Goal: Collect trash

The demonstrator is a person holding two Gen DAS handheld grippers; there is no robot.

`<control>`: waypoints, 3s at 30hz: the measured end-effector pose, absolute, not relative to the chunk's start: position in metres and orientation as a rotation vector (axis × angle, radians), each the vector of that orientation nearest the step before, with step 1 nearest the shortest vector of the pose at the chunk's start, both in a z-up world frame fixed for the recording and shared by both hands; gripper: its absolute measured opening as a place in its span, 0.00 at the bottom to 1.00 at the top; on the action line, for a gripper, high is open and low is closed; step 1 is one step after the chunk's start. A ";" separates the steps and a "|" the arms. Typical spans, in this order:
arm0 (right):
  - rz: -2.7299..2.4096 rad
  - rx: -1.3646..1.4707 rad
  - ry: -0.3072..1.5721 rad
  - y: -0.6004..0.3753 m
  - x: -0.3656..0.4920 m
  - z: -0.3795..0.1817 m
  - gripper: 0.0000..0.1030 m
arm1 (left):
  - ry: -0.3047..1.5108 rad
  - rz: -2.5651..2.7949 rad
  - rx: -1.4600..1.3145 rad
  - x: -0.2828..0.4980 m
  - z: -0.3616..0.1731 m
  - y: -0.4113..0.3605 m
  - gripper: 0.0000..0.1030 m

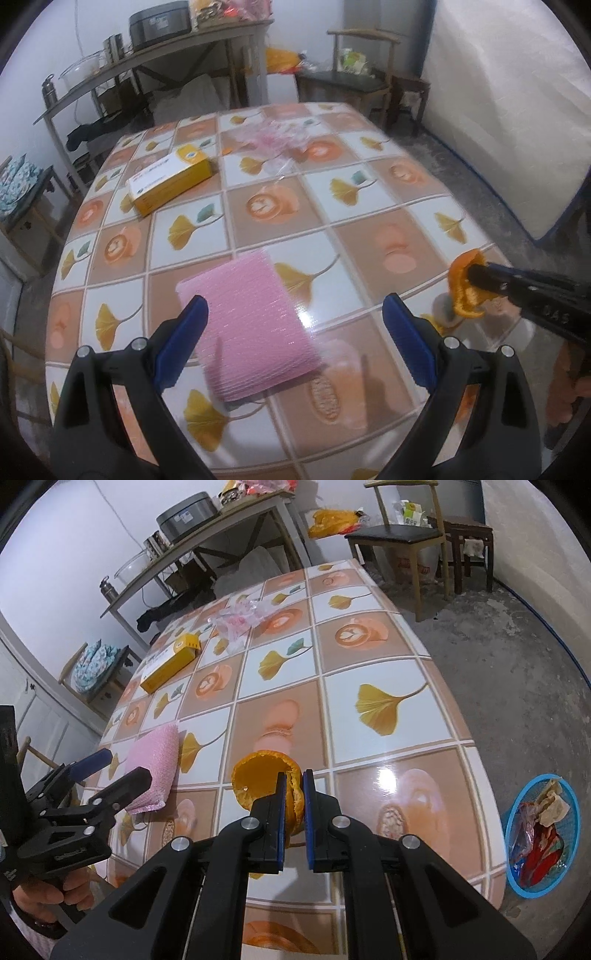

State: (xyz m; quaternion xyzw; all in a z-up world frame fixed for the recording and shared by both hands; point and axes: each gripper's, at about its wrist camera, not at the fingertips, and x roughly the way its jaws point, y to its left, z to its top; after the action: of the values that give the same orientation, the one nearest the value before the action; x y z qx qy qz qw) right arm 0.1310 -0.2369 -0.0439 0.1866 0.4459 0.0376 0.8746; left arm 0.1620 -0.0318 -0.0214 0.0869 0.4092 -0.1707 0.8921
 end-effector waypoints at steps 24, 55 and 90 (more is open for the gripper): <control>-0.565 0.710 0.753 -0.505 -0.077 -0.072 0.08 | 0.867 -0.997 0.291 0.107 -0.001 -0.300 0.89; -0.656 1.065 1.039 -0.674 -0.044 -0.299 0.55 | 1.408 -0.964 0.201 0.135 -0.272 -0.533 0.89; -0.350 0.473 0.688 -0.435 -0.041 -0.011 0.86 | 0.809 -0.817 -0.021 0.100 0.010 -0.164 0.89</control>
State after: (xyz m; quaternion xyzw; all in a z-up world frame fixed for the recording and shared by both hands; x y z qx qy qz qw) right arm -0.0405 -0.4345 -0.0110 0.2286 0.3322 -0.1691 0.8993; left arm 0.1004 -0.1640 0.0101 -0.0099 0.3826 -0.3865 0.8391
